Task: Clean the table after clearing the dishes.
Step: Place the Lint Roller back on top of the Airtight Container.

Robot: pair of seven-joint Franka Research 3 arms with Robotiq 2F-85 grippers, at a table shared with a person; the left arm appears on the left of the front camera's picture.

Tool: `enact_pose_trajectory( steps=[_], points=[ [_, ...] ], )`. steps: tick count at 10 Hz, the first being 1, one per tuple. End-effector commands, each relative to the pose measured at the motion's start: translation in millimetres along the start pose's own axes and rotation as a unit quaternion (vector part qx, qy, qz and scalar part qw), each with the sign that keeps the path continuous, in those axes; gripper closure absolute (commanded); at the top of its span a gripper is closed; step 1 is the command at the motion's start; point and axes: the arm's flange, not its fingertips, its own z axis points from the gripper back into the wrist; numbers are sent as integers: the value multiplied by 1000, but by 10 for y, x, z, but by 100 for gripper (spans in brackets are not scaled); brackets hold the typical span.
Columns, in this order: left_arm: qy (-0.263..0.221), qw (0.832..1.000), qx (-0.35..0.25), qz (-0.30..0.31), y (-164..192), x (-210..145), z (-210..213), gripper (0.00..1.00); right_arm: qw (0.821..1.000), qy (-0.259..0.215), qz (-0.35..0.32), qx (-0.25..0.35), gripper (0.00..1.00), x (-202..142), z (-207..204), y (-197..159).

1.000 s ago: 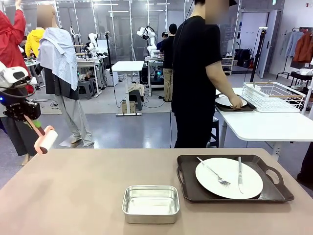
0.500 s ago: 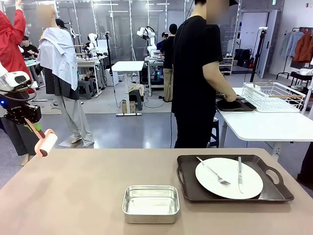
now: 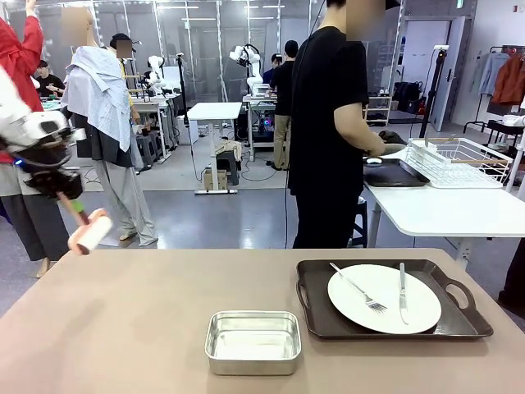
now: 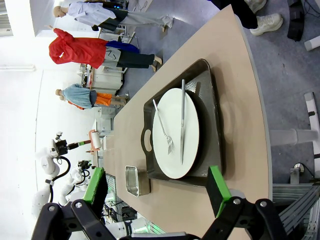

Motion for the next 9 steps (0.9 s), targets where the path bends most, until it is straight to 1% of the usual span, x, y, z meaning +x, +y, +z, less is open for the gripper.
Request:
enact_pose_trajectory(
  steps=[1, 2, 3, 4, 5, 6, 7, 8, 9],
  points=[
    [8, 980, 8, -197, -885, 369, 209, 79, 1000, -1, 3, 2, 0, -25, 8, 12],
    [20, 961, 12, -275, -1458, 404, 167, 79, 1000, -1, 3, 2, 0, -25, 8, 12],
    [11, 936, -30, -351, -2014, 334, 183, 79, 1000, -1, 3, 2, 0, -25, 8, 12],
    [21, 907, -49, -418, -2394, 219, 186, 79, 1000, -1, 3, 2, 0, -25, 8, 12],
    [53, 870, -69, -486, -2729, 59, 142, 79, 1000, -1, 3, 2, 0, -25, 8, 12],
    [95, 837, -101, -529, -3044, -121, 83, 79, 1000, -1, 3, 2, 0, -25, 8, 12],
    [127, 799, -104, -578, -3409, -383, -22, 79, 1000, -1, 3, 2, 0, -25, 8, 12],
    [132, 786, -109, -594, -3567, -506, -93, 79, 1000, -1, 3, 2, 0, -25, 8, 12],
    [124, 791, -109, -589, -3628, -522, -122, 79, 1000, -1, 3, 2, 0, -25, 8, 12]
  ],
)
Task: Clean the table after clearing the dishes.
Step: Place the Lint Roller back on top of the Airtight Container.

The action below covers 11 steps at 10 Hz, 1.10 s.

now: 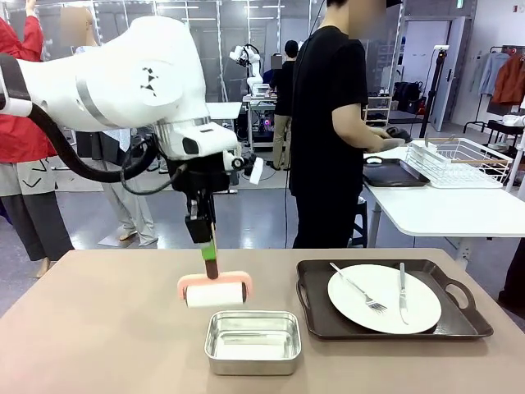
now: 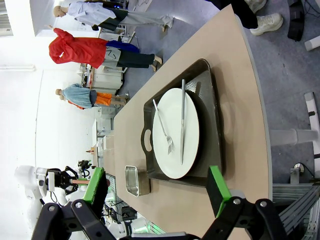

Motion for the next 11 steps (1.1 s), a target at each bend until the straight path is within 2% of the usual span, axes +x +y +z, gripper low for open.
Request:
enact_pose_trajectory(
  steps=[1, 5, 6, 8, 11],
  points=[
    [-9, 1000, 8, 17, 105, -65, 99, 79, 1000, -1, 3, 3, 0, -27, 10, 12],
    [-3, 1000, 3, 9, 79, -57, 35, 79, 1000, -1, 3, 3, 0, -27, 10, 12],
    [18, 1000, 2, -18, 177, 145, -141, 79, 1000, -1, 3, 3, 0, -27, 10, 12],
    [44, 999, -4, -23, 287, 427, -368, 79, 1000, -1, 3, 3, 0, -27, 10, 12],
    [46, 998, -27, -33, 443, 686, -652, 79, 1000, -1, 3, 3, 0, -27, 10, 12]
  ],
)
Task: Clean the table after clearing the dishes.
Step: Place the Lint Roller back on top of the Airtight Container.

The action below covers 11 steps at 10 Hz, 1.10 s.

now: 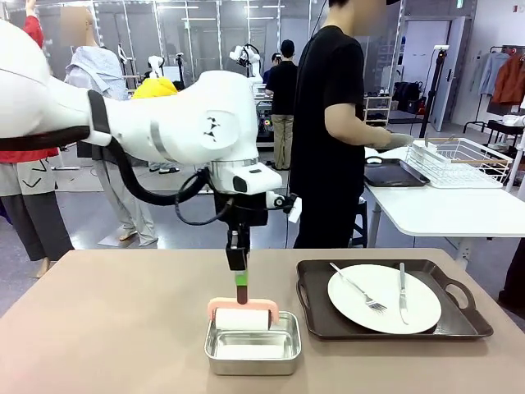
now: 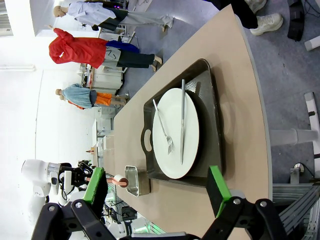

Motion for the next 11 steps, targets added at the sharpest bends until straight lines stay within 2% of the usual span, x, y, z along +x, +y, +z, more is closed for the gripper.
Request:
enact_pose_trajectory(
  steps=[1, 4, 11],
  points=[
    [9, 1000, 1, 1, 163, 147, 2, 79, 1000, -1, 3, 3, 0, -27, 11, 12],
    [8, 999, -33, 7, 413, 226, -279, 79, 1000, -1, 3, 3, 0, -27, 11, 12],
    [40, 996, -47, 66, 864, 169, -689, 79, 1000, -1, 3, 3, 0, -27, 11, 12]
  ],
)
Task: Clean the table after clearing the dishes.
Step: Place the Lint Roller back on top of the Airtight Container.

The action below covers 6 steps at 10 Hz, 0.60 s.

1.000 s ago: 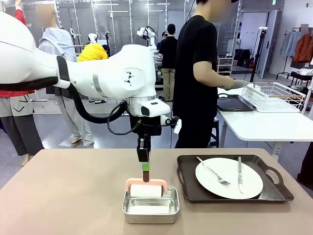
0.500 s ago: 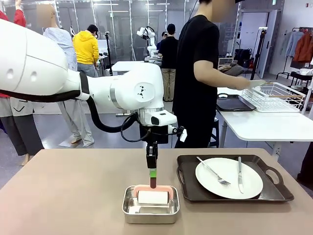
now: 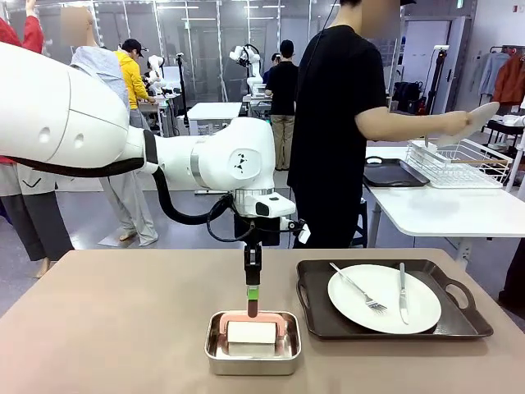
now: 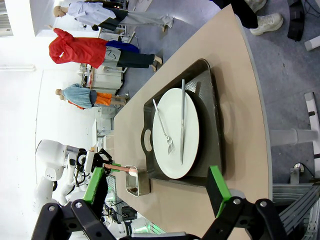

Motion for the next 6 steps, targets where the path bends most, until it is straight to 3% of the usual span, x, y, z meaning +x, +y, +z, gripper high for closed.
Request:
enact_pose_trajectory(
  steps=[1, 2, 3, 4, 5, 6],
  points=[
    [13, 1000, 3, 16, 113, 70, -34, 79, 1000, -1, 3, 3, 0, -26, 11, 12],
    [12, 1000, -1, 17, 130, 66, -41, 37, 1000, -1, 3, 3, 0, -26, 11, 12],
    [5, 1000, 2, 19, 123, 43, -9, 37, 1000, -1, 3, 3, 0, -26, 11, 12],
    [-1, 1000, 5, 18, 111, 20, 40, 0, 1000, -1, 3, 3, 0, -26, 11, 12],
    [-3, 1000, 9, 18, 107, 0, 78, 32, 1000, -1, 3, 3, 0, -26, 11, 12],
    [-6, 1000, 10, 19, 116, -15, 102, 0, 1000, -1, 3, 3, 0, -26, 11, 12]
  ],
)
